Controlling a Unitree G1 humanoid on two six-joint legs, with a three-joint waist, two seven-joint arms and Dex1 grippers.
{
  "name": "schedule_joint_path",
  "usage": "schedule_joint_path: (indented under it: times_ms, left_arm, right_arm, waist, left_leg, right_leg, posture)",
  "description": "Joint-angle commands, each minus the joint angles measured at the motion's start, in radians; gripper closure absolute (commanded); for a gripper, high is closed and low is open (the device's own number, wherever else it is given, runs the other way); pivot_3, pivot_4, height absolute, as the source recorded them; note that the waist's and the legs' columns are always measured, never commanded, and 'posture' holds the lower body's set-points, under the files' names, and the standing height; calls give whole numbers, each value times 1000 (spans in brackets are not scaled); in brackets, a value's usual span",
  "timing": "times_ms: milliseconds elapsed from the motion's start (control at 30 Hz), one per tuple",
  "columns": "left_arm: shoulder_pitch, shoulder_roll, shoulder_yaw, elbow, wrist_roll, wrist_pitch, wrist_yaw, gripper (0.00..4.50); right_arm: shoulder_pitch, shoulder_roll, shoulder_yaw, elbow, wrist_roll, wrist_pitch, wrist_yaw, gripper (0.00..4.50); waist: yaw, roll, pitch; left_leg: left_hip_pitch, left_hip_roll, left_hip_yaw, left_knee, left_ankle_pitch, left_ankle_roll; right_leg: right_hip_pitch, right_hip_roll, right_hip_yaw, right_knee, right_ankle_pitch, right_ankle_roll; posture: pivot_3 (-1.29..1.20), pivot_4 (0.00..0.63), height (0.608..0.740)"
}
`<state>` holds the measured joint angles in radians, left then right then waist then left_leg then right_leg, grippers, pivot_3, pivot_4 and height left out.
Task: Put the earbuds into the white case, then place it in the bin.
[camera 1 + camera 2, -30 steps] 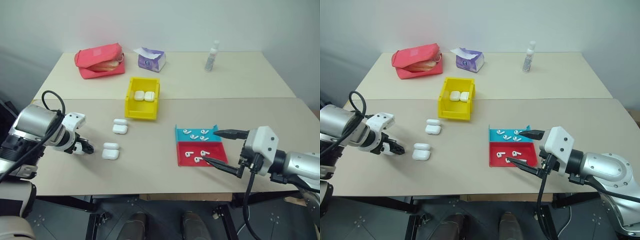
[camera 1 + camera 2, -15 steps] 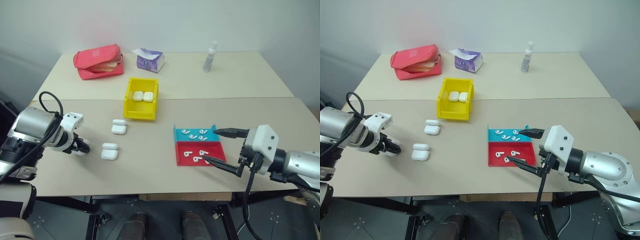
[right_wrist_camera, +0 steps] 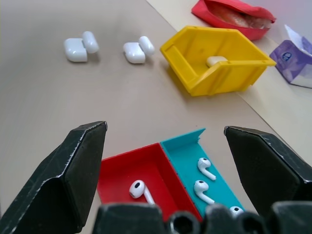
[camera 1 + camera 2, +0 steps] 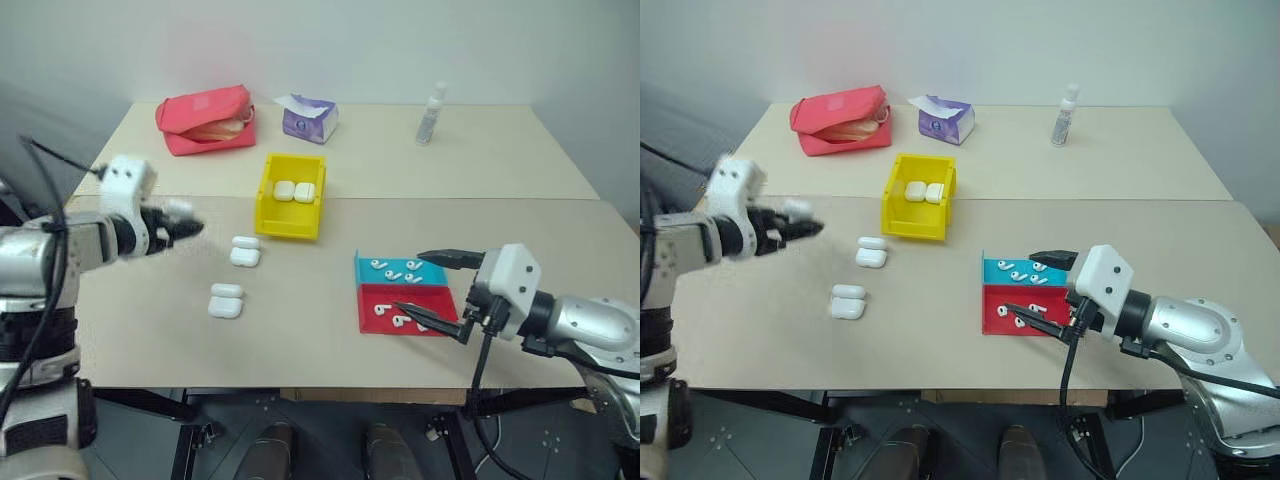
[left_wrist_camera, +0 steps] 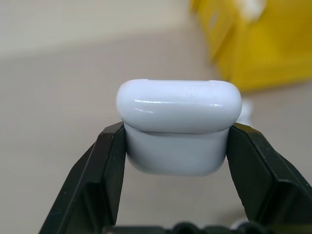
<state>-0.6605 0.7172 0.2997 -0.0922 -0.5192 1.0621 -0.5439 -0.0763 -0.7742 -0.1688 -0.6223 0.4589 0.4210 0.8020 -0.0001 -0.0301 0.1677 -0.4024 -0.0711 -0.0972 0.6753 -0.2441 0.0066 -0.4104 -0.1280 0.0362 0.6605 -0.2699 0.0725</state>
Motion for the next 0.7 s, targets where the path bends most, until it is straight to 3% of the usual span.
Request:
schedule_joint_path:
  times_ms: [33, 300, 533, 700]
  left_arm:
    - [-54, -53, 49, 14, -104, -130, -127, 1728]
    - [-150, -260, -138, 56, -94, -504, -383, 1728]
    - [-161, -346, -198, -29, -223, -523, -522, 1728]
    - [-159, -343, -191, -62, -314, -485, -572, 1728]
  right_arm:
    - [-10, 24, -3, -28, -20, -28, -44, 0]
    - [-4, 82, 21, -72, -71, -26, -127, 0]
    - [3, 85, 18, -91, -89, -20, -156, 0]
    - [7, 78, 14, -104, -89, -15, -162, 0]
  waist:
    - [3, 0, 0]
    - [8, 0, 0]
    - [-15, 0, 0]
    - [-16, 0, 0]
  left_leg:
    - [-1, 0, 0, 1, 0, 0]
    - [-3, -1, 1, 2, 0, 1]
    - [-3, 0, 2, 2, -1, 3]
    - [-1, 0, 2, 2, -1, 3]
  right_leg:
    - [-1, 0, 0, 0, 0, 0]
    - [-3, 0, 0, 2, 0, 0]
    - [-3, 2, 1, 3, 0, 0]
    - [-3, 3, 2, 3, 0, 0]
  posture:
    - [0, 150, 740]
    - [0, 150, 740]
    - [0, 150, 740]
    - [0, 150, 740]
